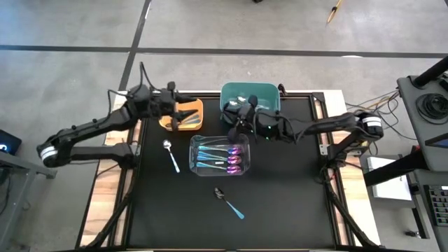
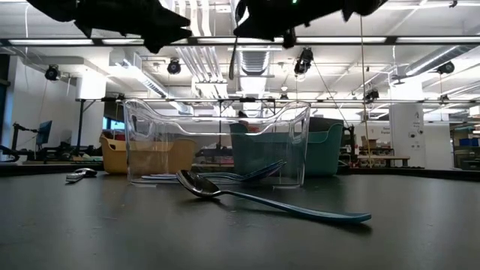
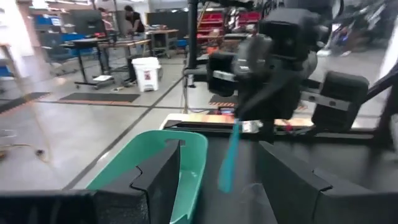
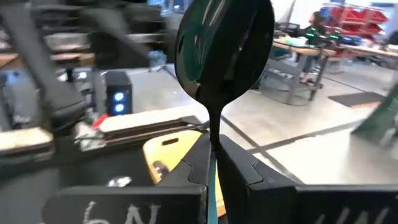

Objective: Sort silverware by color (type)
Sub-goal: Put the blue spoon into the yellow bin

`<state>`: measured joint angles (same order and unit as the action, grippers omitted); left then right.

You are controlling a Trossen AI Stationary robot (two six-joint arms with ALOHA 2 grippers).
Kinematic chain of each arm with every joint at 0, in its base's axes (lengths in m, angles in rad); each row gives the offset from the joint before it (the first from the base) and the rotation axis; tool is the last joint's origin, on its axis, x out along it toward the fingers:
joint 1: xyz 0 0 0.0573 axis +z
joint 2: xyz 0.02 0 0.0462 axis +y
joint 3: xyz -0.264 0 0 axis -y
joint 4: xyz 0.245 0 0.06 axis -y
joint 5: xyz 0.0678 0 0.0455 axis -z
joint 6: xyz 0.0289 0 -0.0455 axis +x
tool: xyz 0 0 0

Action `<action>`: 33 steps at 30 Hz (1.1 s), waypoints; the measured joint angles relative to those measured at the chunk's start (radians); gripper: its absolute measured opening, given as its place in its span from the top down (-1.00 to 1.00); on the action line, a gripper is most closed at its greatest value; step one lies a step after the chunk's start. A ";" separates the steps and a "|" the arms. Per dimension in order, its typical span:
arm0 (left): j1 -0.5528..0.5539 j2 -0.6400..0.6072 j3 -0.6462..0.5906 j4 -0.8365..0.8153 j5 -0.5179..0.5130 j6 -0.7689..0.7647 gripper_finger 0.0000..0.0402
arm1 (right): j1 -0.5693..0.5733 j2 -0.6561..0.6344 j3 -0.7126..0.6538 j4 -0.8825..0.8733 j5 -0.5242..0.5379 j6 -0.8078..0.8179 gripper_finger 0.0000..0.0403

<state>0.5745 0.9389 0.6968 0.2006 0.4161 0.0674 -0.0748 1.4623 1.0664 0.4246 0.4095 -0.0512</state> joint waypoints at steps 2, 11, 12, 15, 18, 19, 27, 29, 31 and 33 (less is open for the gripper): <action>-0.066 0.012 0.000 0.001 -0.103 0.031 0.03 | -0.021 0.023 0.000 0.043 -0.014 0.021 0.95; -0.264 0.090 0.000 0.027 -0.455 0.099 0.03 | -0.053 0.090 0.004 0.198 -0.051 0.016 0.95; -0.275 0.103 0.000 0.044 -0.488 0.094 0.03 | -0.054 0.097 0.004 0.216 -0.050 0.017 0.95; -0.296 0.144 0.000 0.092 -0.539 0.075 0.03 | -0.056 0.119 0.004 0.264 -0.051 0.013 0.95; -0.309 0.188 0.000 0.129 -0.549 0.061 0.03 | -0.057 0.140 0.004 0.298 -0.051 0.006 0.95; -0.314 0.202 0.000 0.140 -0.566 0.055 0.03 | -0.057 0.143 0.004 0.300 -0.051 0.006 0.95; -0.330 0.300 0.000 0.237 -0.670 0.036 0.03 | -0.062 0.153 0.005 0.324 -0.051 0.031 0.95; -0.336 0.327 0.000 0.282 -0.670 0.036 0.03 | -0.064 0.153 0.005 0.324 -0.050 0.036 0.95; -0.339 0.347 0.000 0.306 -0.671 0.036 0.03 | -0.064 0.153 0.005 0.329 -0.050 0.038 0.95; -0.342 0.364 0.000 0.336 -0.673 0.035 0.03 | -0.064 0.153 0.005 0.329 -0.050 0.038 0.95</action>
<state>0.2325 1.3033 0.6968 0.5366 -0.2569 0.1028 -0.1383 1.6154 1.0714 0.7538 0.3593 -0.0134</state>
